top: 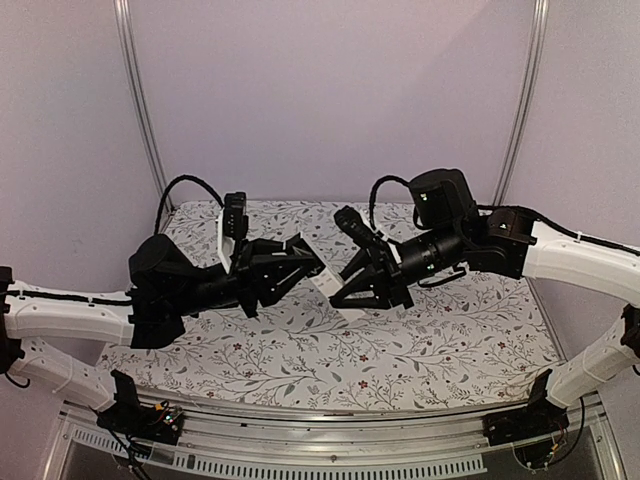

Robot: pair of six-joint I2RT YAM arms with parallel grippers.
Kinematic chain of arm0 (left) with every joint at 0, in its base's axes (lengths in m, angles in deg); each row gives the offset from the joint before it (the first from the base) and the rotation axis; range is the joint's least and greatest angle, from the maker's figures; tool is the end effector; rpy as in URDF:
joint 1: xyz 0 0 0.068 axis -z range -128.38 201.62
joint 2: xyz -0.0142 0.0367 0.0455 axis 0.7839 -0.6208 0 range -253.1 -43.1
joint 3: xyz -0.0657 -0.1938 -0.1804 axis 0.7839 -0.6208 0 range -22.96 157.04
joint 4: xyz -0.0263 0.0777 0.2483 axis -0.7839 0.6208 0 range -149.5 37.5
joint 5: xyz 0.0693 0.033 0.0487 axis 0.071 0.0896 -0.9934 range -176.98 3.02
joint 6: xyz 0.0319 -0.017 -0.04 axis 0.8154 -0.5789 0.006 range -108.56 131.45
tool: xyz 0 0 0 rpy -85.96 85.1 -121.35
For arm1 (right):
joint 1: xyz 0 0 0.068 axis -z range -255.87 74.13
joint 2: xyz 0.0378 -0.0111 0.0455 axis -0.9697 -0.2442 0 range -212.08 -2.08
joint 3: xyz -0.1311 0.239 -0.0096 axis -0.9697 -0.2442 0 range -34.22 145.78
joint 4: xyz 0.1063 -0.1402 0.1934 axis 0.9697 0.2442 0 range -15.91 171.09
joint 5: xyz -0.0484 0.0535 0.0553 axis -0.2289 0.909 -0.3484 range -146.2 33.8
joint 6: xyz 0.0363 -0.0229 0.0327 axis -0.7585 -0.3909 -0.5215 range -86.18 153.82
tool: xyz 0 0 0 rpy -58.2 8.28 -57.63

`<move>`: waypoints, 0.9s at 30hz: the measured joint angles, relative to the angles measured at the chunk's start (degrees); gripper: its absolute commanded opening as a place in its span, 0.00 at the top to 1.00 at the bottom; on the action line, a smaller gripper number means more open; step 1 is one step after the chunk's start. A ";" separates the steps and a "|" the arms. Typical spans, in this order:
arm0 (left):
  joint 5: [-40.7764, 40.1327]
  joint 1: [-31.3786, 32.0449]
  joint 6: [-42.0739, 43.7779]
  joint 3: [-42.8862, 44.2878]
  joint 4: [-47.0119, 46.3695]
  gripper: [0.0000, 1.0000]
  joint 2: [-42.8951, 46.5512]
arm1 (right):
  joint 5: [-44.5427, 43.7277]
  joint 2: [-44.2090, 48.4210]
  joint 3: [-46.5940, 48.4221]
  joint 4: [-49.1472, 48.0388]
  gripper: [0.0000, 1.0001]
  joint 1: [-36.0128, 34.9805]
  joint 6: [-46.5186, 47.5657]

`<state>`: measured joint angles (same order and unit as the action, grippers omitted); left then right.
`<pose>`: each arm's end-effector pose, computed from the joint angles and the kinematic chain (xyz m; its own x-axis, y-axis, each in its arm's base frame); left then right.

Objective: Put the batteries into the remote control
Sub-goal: Pass from the right arm to the left, then pass from the left arm to the right

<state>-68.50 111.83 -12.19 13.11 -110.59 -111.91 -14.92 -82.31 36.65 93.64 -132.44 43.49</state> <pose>0.1221 -0.2358 0.3115 -0.2466 -0.3346 -0.9095 0.9537 0.0830 -0.2891 0.1537 0.2758 0.3442 -0.1037 -0.3863 -0.9165 -0.9766 -0.1349 0.1673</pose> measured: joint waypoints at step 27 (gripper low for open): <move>-25.99 -4.15 -10.49 -4.13 9.99 1.00 4.72 | -51.04 -4.24 7.15 -8.87 0.01 -13.55 -2.62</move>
<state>-94.49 107.67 -22.68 8.98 -100.60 -107.19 -65.96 -86.55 43.80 84.77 -145.99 40.87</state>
